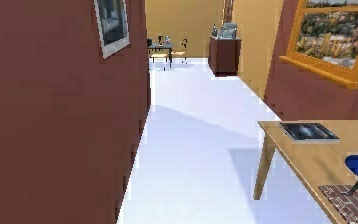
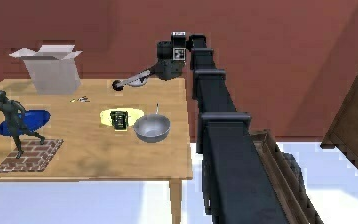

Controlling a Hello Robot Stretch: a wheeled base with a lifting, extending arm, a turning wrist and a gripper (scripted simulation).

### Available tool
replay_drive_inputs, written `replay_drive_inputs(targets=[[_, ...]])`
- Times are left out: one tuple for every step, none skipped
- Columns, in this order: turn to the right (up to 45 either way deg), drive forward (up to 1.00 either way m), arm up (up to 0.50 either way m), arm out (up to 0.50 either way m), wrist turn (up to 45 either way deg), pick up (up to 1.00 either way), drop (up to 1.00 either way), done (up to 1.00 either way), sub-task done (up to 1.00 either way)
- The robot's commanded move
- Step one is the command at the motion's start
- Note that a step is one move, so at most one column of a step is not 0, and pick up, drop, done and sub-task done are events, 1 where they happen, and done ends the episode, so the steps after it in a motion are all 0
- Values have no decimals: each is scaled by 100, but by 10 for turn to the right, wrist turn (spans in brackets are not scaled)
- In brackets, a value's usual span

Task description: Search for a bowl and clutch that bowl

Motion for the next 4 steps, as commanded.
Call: replay_drive_inputs(targets=[[0,0,0,0,270,0,0,0,0],[0,0,-26,0,0,0,0,0,0],[0,0,0,0,0,100,0,0,0],[0,0,10,0,0,0,0,0,0]])
